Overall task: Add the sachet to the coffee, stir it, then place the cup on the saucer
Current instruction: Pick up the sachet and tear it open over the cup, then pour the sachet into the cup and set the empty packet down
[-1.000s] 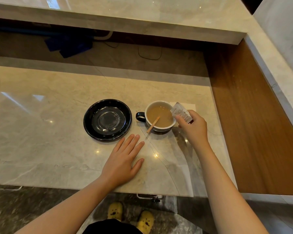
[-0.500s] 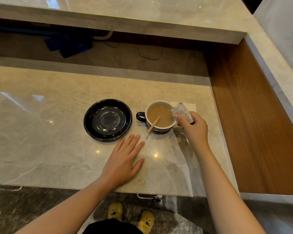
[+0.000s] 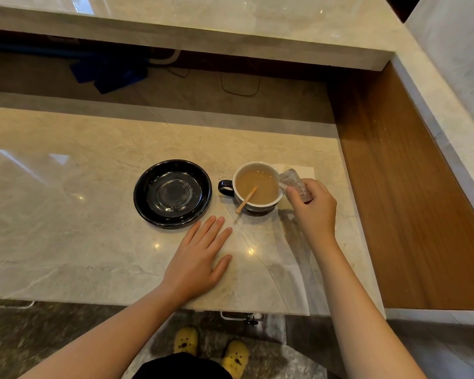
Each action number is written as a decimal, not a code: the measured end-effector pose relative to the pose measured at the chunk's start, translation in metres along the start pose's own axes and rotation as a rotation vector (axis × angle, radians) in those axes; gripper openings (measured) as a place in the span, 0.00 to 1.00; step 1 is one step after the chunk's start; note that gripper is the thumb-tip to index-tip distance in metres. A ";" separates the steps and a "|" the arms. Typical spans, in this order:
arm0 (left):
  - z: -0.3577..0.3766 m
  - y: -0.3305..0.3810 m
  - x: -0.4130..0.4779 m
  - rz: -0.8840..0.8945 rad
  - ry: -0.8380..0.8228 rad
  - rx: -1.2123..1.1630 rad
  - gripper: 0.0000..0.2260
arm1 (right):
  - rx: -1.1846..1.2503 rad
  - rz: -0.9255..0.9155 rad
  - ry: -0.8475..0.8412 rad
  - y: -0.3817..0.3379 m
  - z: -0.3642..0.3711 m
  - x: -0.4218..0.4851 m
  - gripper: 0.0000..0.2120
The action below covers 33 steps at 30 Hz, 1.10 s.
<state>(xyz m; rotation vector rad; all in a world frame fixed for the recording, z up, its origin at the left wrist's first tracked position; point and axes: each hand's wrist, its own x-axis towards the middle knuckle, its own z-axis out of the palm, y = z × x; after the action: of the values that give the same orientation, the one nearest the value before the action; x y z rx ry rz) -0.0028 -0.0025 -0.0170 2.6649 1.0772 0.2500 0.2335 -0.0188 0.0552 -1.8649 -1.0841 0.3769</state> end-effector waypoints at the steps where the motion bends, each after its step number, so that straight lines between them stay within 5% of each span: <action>1: 0.000 0.000 0.000 0.001 0.000 0.001 0.25 | -0.028 -0.005 -0.003 0.001 0.000 0.000 0.04; 16: 0.001 0.000 0.000 0.002 0.004 0.001 0.25 | -0.099 -0.030 -0.015 0.001 -0.001 -0.001 0.05; 26: 0.001 -0.001 0.000 0.001 0.003 0.003 0.25 | 0.114 0.100 -0.007 -0.004 -0.006 -0.009 0.03; 33: 0.002 -0.001 0.000 -0.006 0.006 0.007 0.26 | 0.115 0.120 0.026 0.004 -0.020 -0.014 0.10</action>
<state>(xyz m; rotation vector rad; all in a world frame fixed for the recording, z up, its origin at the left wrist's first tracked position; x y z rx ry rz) -0.0028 -0.0022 -0.0193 2.6679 1.0896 0.2535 0.2402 -0.0415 0.0604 -1.8321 -0.9170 0.4733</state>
